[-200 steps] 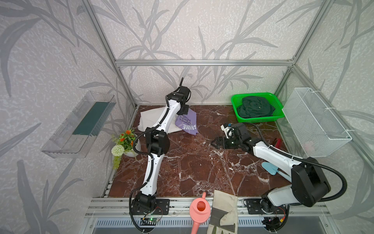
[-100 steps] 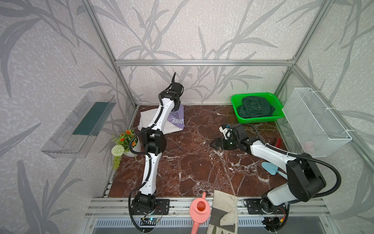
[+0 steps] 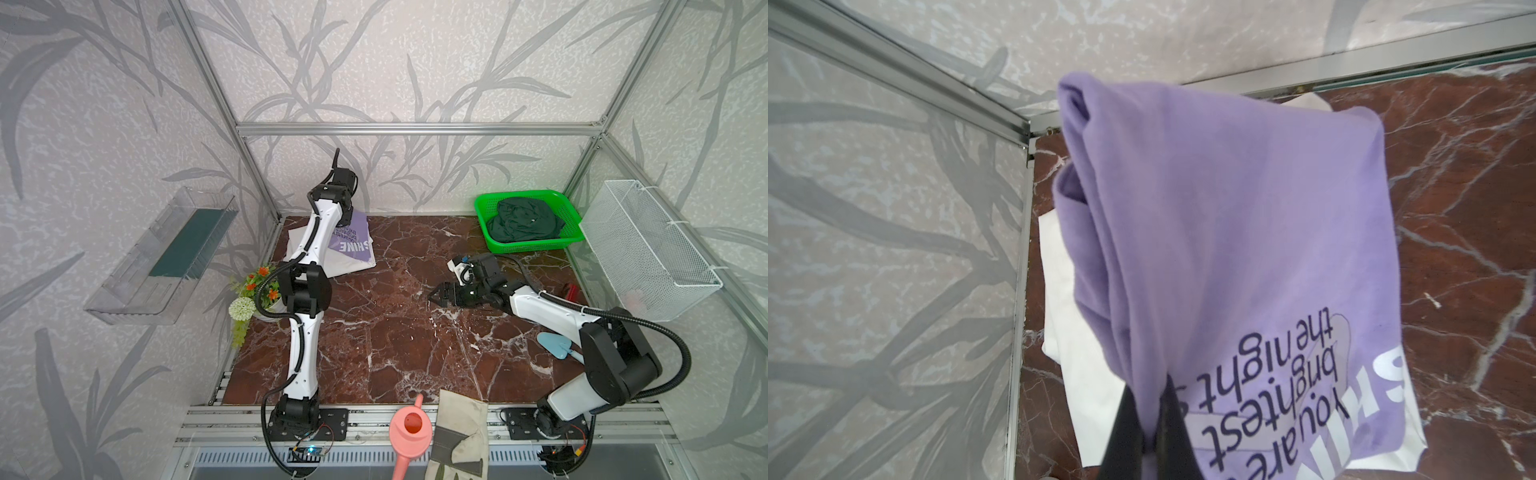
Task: Fold and stack the t-shirts
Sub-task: 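Carry the lavender shirt with the left gripper and lower it onto the white shirt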
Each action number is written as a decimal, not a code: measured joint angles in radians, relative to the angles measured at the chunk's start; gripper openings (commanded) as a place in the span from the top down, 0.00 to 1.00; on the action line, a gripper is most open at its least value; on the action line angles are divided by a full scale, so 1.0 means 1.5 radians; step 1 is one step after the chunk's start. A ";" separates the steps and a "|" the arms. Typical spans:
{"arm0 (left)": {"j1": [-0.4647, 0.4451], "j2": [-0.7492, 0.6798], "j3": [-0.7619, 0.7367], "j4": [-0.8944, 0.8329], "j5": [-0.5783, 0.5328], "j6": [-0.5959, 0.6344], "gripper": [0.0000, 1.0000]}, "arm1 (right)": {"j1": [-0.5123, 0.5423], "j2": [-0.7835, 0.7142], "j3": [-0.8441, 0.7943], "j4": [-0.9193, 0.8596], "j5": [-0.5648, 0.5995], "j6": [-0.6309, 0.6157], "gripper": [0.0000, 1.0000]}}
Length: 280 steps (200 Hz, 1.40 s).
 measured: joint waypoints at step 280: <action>0.125 0.004 -0.102 0.040 0.058 -0.036 0.46 | 0.019 0.088 0.083 -0.002 -0.025 0.012 0.01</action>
